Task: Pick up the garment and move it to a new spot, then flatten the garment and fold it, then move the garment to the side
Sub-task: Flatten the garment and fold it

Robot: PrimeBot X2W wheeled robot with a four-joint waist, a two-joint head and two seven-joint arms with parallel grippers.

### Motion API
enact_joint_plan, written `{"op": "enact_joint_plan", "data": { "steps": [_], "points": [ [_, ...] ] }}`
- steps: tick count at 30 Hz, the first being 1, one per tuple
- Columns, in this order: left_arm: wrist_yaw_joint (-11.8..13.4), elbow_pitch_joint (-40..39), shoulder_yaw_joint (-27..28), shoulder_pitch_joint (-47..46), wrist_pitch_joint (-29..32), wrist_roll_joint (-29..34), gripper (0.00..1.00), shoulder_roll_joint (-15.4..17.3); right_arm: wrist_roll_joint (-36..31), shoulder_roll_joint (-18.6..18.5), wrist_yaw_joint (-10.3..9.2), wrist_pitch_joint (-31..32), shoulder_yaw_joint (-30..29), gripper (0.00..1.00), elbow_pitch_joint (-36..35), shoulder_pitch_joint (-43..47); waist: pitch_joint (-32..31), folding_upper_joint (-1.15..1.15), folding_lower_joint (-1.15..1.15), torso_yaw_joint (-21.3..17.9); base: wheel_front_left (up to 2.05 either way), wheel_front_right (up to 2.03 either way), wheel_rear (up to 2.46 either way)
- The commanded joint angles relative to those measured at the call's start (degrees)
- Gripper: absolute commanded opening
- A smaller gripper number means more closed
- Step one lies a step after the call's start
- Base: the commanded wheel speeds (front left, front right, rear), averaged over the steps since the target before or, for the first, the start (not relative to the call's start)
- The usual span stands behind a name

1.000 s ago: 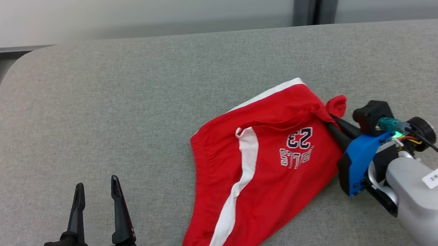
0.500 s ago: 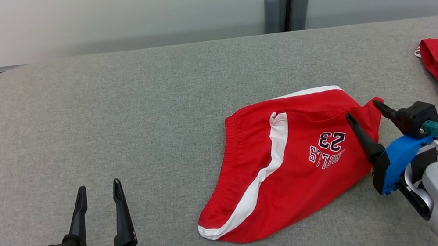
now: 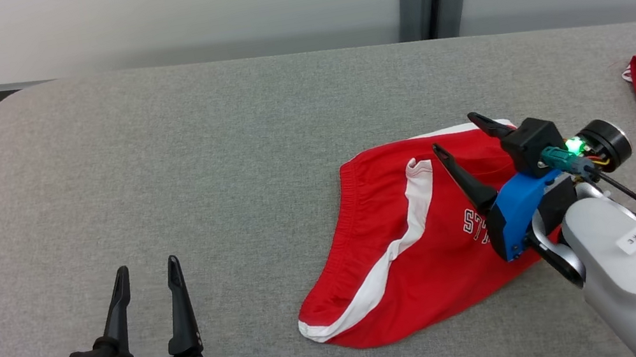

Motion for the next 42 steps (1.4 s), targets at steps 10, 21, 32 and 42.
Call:
{"op": "enact_joint_plan", "data": {
  "steps": [10, 21, 32, 42],
  "points": [
    [0.67, 0.14, -1.86, -2.32, -0.12, -1.86, 1.0, -0.06, 2.98, -1.98, 0.01, 6.56, 10.39, 1.0, 6.77, -6.69, 2.62, 0.0, 0.0, 4.02, 0.0, 0.0, 0.0],
    [1.25, 0.24, -3.01, -3.65, -0.12, -2.94, 1.0, -0.06, 4.9, -1.95, 0.01, 8.12, 16.15, 0.0, 14.97, -10.63, 4.5, 0.0, 0.0, 5.58, 0.0, 0.0, 0.0],
    [1.77, 0.53, -2.98, -3.02, -0.12, -3.16, 1.0, -0.06, 6.76, -1.04, 0.0, -2.47, 12.82, 0.0, 17.36, -12.57, 2.54, 0.0, 0.0, 4.53, 0.0, 0.0, 0.0],
    [1.26, 0.11, -0.85, 0.57, -0.12, -2.45, 1.0, -0.04, 6.33, -1.7, 0.01, -5.29, 7.51, 0.0, 2.2, -0.35, -0.7, 0.0, 0.0, -1.73, 0.0, 0.0, 0.0]
  ]
}}
